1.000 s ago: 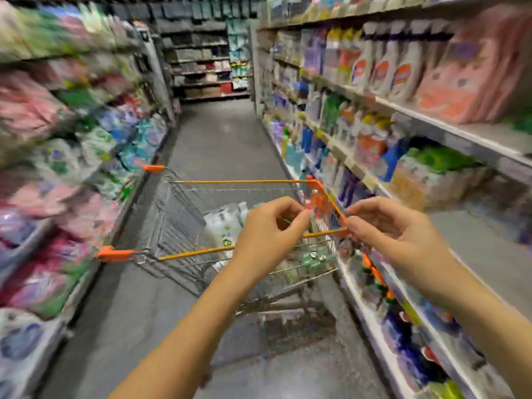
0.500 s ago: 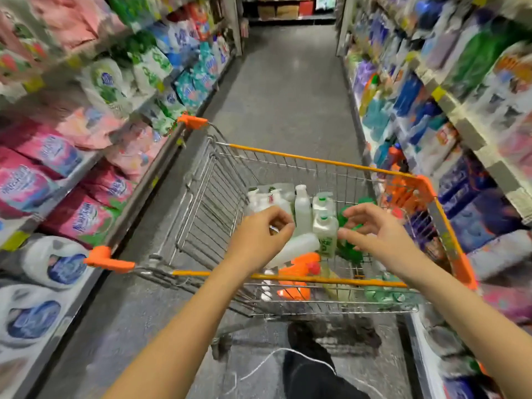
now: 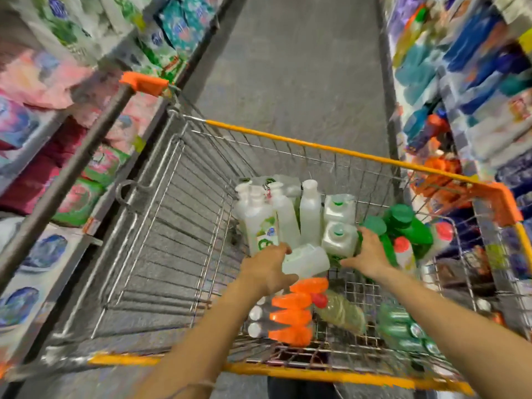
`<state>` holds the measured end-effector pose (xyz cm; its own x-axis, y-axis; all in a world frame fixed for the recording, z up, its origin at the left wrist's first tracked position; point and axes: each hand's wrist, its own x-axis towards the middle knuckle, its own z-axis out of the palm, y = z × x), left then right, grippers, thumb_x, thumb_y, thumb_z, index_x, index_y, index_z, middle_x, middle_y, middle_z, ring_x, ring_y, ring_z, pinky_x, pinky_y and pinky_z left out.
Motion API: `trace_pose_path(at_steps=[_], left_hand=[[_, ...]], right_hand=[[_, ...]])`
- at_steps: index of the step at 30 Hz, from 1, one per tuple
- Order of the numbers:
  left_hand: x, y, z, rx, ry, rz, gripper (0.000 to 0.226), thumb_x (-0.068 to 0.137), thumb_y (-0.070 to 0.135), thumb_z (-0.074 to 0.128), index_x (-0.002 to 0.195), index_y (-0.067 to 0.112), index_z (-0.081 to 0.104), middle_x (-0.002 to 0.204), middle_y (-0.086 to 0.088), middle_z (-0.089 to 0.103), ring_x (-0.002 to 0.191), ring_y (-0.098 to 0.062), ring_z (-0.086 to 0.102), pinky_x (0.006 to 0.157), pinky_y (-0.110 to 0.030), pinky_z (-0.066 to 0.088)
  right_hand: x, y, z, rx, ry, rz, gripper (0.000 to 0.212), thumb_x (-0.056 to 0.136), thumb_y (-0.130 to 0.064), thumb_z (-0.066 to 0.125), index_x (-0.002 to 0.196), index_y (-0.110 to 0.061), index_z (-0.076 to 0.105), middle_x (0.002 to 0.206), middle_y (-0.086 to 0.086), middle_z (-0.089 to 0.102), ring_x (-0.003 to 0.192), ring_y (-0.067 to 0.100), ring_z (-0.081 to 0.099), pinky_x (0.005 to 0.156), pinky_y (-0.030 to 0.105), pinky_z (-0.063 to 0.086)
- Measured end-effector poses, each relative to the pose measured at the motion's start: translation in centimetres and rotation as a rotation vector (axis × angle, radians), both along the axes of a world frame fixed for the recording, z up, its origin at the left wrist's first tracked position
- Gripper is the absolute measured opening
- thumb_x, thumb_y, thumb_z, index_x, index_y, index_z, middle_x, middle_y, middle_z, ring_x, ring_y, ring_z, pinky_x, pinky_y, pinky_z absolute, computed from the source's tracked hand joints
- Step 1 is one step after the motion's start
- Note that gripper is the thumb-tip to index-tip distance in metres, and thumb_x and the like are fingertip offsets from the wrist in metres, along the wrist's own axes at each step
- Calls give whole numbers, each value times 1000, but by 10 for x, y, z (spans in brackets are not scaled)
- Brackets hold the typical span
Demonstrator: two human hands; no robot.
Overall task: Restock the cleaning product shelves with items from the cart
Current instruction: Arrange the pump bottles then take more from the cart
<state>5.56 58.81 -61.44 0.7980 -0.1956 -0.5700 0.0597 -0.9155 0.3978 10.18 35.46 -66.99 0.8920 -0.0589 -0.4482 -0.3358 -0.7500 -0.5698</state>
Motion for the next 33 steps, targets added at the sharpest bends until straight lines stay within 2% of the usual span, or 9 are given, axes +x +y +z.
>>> trace_pose_path(at_steps=[4, 9, 11, 13, 16, 20, 24, 28, 33], left_hand=[[-3, -3, -13, 5, 35, 7, 57, 89, 44, 61, 137, 22, 41, 138, -6, 48, 125, -26, 48, 99, -43, 44], [-8, -5, -20, -4, 49, 13, 53, 90, 48, 58, 134, 24, 44, 136, -4, 51, 122, -26, 51, 98, -43, 44], [-10, -6, -22, -14, 45, 7, 50, 91, 47, 56, 134, 24, 44, 136, -2, 51, 122, -24, 51, 96, -40, 45], [-14, -9, -24, -21, 43, 26, 48, 92, 45, 55, 134, 27, 44, 135, 1, 52, 121, -21, 51, 95, -37, 45], [-19, -12, -24, -23, 23, 58, 43, 94, 44, 51, 134, 29, 45, 134, 4, 53, 121, -18, 51, 94, -34, 44], [-16, -13, -19, -16, 5, 65, 39, 96, 43, 49, 132, 28, 46, 134, 4, 53, 119, -19, 52, 92, -33, 44], [-7, -11, -12, -50, -40, 82, 39, 95, 40, 52, 131, 26, 47, 132, 3, 54, 117, -20, 53, 93, -36, 46], [-6, -22, 4, -118, -59, 51, 51, 91, 40, 59, 137, 25, 42, 137, 2, 51, 120, -19, 51, 96, -38, 46], [5, -32, 36, -488, -104, 137, 84, 80, 39, 76, 147, 22, 27, 147, 5, 34, 128, -12, 40, 103, -26, 37]], right_hand=[[7, -5, -37, 46, 10, -24, 97, 52, -7, 92, 134, -2, 42, 133, 18, 45, 124, 36, 45, 102, 42, 40], [10, 5, -69, -159, -61, 51, 100, 63, -14, 88, 144, -6, 30, 135, 16, 32, 119, 38, 44, 100, 44, 42], [17, 9, -74, -175, -116, 14, 90, 65, -17, 85, 139, -13, 34, 134, 12, 39, 110, 39, 52, 84, 44, 49], [26, 11, -73, -187, -141, 30, 78, 67, -27, 82, 130, -19, 37, 129, 9, 48, 95, 37, 60, 68, 39, 48], [29, 9, -70, -281, -140, 80, 76, 69, -37, 80, 129, -20, 37, 121, 8, 53, 94, 35, 62, 66, 38, 50], [8, 1, -63, -208, -177, 10, 72, 66, -42, 81, 123, -20, 43, 116, 6, 55, 97, 35, 61, 66, 38, 49], [6, 1, -24, -106, -239, -40, 66, 64, -42, 84, 114, -17, 49, 112, 6, 57, 93, 33, 59, 64, 36, 45], [0, -5, 39, -24, -326, -24, 67, 60, -37, 88, 114, -19, 53, 110, 0, 58, 95, 24, 57, 66, 32, 40], [-14, -13, 151, 64, -434, 101, 78, 46, -60, 83, 116, -34, 58, 110, -11, 65, 97, 12, 60, 82, 34, 50]])
